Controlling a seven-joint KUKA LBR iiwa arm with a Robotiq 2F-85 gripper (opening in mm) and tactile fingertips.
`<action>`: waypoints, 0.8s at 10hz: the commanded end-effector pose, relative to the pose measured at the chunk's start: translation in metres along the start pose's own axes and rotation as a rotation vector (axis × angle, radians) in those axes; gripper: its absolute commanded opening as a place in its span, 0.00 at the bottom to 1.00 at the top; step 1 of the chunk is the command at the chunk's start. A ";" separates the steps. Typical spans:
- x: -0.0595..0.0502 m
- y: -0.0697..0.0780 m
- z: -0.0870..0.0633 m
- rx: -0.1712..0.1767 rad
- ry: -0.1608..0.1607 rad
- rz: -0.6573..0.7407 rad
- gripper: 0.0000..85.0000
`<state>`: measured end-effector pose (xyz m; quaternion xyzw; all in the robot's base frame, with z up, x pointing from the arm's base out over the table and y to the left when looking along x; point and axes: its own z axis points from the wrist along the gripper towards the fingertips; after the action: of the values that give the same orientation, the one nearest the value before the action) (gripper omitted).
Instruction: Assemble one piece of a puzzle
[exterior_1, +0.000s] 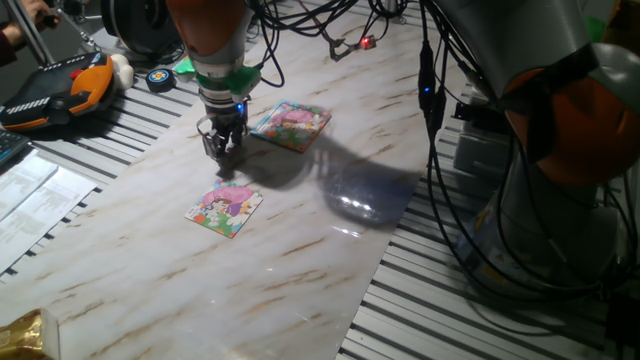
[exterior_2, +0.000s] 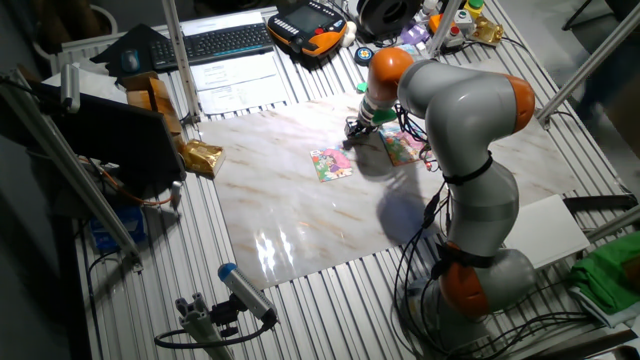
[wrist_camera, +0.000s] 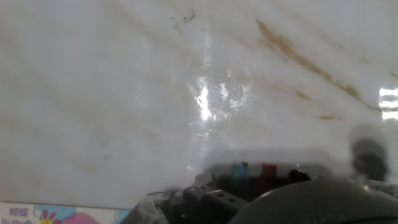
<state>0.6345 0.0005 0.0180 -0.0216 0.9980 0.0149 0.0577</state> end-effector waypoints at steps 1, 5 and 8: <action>0.000 -0.001 0.000 0.000 0.002 0.000 0.75; 0.000 -0.002 0.002 0.000 0.002 -0.002 0.75; 0.000 -0.002 0.002 0.000 0.001 -0.002 0.75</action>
<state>0.6348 -0.0017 0.0159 -0.0219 0.9980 0.0149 0.0578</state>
